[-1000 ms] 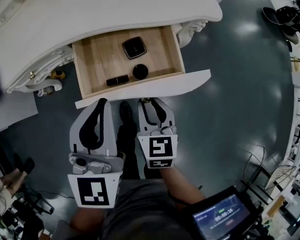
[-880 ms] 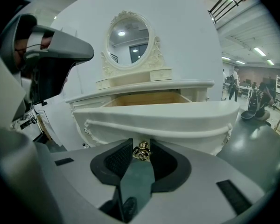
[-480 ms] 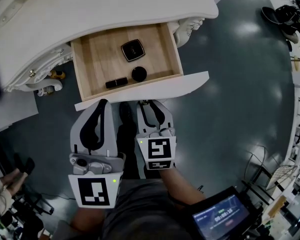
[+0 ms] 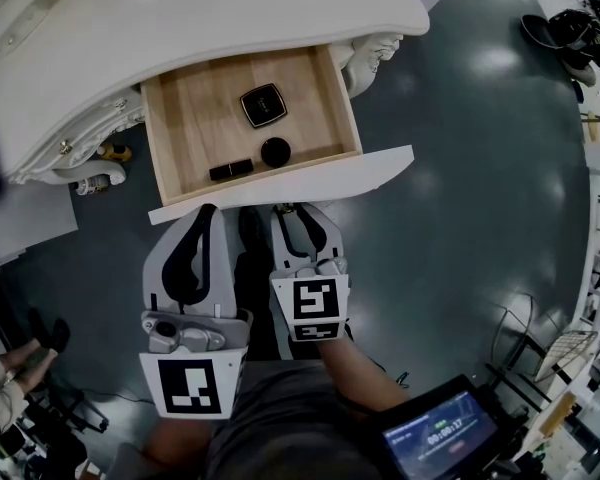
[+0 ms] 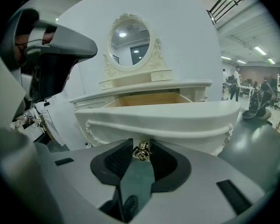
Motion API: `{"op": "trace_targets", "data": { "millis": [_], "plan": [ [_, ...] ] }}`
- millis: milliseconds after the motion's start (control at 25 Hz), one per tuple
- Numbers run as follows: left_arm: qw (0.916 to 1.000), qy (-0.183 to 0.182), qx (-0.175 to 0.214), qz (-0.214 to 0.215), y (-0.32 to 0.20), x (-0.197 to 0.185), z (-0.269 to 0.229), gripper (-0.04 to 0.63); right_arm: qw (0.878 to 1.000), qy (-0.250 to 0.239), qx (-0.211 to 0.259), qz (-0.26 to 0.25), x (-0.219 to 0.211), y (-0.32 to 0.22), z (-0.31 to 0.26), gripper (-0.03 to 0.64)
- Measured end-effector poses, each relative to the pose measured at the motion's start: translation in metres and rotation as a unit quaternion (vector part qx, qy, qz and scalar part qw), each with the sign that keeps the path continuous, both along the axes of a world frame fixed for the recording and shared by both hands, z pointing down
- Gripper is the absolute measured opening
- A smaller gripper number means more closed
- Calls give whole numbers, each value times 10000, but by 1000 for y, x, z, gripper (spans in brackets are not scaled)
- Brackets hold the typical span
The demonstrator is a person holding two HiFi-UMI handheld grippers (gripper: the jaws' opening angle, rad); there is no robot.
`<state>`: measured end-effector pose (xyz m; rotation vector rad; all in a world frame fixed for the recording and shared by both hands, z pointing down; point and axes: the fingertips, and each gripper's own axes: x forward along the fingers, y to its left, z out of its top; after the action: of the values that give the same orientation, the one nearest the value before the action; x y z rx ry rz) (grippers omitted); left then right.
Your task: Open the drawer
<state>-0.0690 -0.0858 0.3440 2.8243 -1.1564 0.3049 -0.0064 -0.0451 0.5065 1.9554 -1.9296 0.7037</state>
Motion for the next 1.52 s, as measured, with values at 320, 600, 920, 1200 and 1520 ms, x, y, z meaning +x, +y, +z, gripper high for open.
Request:
{"op": "trace_targets", "data": {
  "millis": [320,600,920,1200,1520],
  "plan": [
    [10000,15,77,-60,5,-4,-6,11,9998,15,-130,-128,-2,0,2,117],
    [9994,134,267,-154,8,-6,-28,11,9998,49,-94,-192,1,5,-16,117],
    [9952,482,735,-420,14,-10,-97,11,9961,275,729,-419,6,3,-121,115],
    [9902,714,1036,-601,23,-21,-170,11,9763,533,1993,-661,-1,1,-266,65],
    [9844,523,1520,-716,40,-29,-225,11,9506,846,2835,-942,-17,19,-361,34]
  ]
}}
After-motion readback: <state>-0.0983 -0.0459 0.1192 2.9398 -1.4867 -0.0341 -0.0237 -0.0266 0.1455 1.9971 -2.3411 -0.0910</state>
